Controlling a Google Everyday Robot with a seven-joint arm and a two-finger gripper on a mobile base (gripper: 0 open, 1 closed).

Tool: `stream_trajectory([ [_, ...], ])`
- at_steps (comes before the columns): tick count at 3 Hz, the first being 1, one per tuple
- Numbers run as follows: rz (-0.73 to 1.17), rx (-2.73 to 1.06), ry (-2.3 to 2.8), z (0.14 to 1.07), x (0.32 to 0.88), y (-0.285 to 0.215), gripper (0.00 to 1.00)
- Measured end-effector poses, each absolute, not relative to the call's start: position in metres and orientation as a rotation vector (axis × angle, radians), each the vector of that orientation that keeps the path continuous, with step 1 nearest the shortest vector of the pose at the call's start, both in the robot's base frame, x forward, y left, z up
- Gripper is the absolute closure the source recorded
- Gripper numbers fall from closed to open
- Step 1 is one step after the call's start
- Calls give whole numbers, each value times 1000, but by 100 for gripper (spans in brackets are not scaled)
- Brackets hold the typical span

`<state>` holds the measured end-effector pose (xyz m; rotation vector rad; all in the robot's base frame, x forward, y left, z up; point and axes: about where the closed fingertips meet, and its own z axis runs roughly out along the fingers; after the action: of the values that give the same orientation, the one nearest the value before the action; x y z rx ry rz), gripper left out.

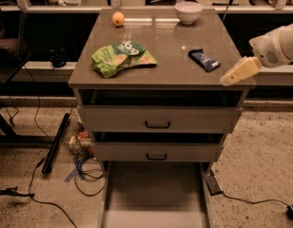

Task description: Place rxbar blueberry into bottom drawer

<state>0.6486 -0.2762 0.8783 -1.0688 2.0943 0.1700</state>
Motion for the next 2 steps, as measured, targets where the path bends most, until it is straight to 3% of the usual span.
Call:
stream_trajectory([
  [2, 206, -943, 2087, 870, 712, -250, 0],
])
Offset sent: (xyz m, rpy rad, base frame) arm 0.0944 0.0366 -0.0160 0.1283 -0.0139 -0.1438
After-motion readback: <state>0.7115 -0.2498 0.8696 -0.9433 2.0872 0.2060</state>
